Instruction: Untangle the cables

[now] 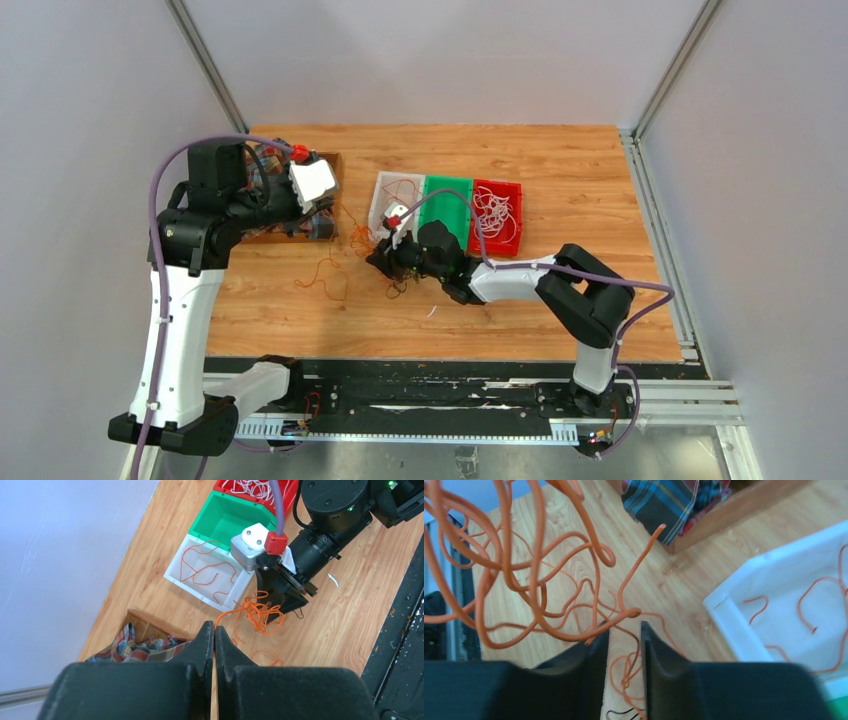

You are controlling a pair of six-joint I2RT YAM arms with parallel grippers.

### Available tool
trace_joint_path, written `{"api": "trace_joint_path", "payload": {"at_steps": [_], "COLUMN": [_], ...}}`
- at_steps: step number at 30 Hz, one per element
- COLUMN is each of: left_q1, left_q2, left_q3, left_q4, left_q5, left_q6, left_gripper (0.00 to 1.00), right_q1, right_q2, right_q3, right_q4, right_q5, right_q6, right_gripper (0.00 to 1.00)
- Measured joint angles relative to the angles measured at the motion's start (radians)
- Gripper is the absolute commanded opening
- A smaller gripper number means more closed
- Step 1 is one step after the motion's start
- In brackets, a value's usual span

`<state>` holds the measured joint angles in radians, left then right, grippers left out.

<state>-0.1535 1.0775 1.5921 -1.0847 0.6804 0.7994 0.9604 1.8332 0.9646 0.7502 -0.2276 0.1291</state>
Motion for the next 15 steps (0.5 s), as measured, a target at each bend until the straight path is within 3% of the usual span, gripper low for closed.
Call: {"api": "trace_joint_path", "payload": {"at_steps": [3, 9, 15], "left_q1": [0.000, 0.000, -0.001], "left_q2": [0.001, 0.005, 0.017], "left_q3": [0.006, 0.059, 0.132], "left_q4": [-0.003, -0.005, 0.047], "left_q5": [-0.003, -0.048, -0.204], "left_q6": [0.000, 0.016, 0.036], "left_gripper": [0.00, 0.00, 0.00], "right_q1": [0.000, 0.000, -0.006], "right_q2": [0.013, -0.018, -0.234], "right_q3": [0.013, -0.040, -0.234], "right_q4": [0.036, 0.046, 0.012], "right_q5": [0.001, 0.025, 0.125], "right_q6": [0.005, 0.012, 0.060], "right_gripper": [0.01, 0.01, 0.01]}}
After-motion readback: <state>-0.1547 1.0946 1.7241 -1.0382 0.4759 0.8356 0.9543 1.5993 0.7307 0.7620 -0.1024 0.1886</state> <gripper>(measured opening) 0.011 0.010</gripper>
